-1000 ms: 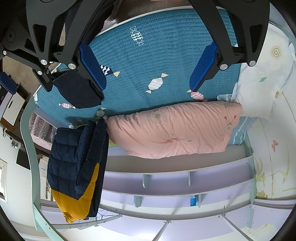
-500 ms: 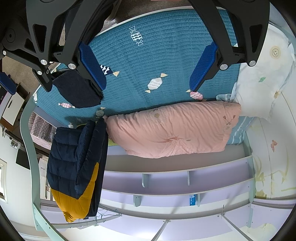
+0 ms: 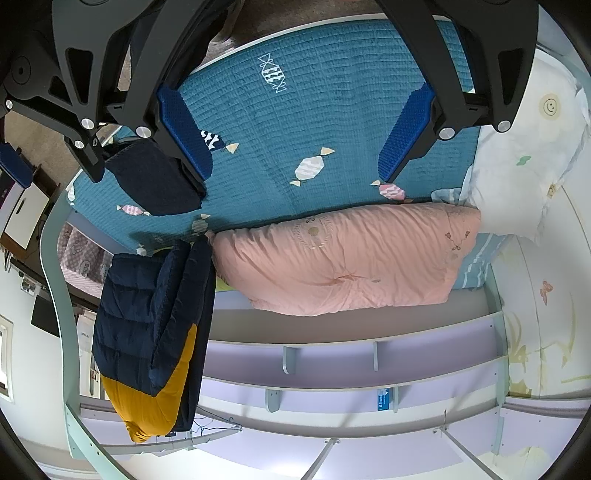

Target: Fold large clothes

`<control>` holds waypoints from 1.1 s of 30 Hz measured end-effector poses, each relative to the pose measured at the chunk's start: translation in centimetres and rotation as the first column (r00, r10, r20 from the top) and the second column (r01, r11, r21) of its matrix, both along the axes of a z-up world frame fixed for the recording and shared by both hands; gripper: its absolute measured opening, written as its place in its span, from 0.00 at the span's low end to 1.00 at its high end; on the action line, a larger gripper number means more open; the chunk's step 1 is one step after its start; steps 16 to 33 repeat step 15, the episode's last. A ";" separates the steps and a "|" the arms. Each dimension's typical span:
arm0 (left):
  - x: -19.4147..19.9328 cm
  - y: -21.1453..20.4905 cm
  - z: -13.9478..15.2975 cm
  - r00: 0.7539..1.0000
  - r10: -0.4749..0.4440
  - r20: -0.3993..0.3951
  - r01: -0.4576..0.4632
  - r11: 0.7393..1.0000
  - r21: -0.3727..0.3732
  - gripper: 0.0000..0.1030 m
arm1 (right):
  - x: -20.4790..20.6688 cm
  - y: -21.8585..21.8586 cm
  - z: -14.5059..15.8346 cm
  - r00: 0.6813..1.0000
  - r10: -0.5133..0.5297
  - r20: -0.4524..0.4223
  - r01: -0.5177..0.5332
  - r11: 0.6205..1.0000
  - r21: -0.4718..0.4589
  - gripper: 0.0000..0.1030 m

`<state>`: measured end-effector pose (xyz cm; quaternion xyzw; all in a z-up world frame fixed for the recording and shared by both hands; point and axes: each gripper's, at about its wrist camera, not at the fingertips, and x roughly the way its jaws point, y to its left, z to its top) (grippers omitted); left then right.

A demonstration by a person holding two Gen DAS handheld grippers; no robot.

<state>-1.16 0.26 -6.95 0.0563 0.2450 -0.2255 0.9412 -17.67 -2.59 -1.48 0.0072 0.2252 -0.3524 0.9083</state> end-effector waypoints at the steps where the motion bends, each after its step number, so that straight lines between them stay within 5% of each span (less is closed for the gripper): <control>1: 0.0 0.1 0.0 1.000 -0.001 -0.001 0.001 1.000 -0.003 0.89 | 0.0 0.0 0.0 1.000 0.001 0.002 -0.001 1.000 0.000 0.90; 33: -0.1 0.7 -0.1 1.000 0.000 -0.002 0.000 1.000 -0.004 0.89 | -0.4 0.1 0.4 1.000 0.011 -0.003 -0.011 1.000 -0.006 0.90</control>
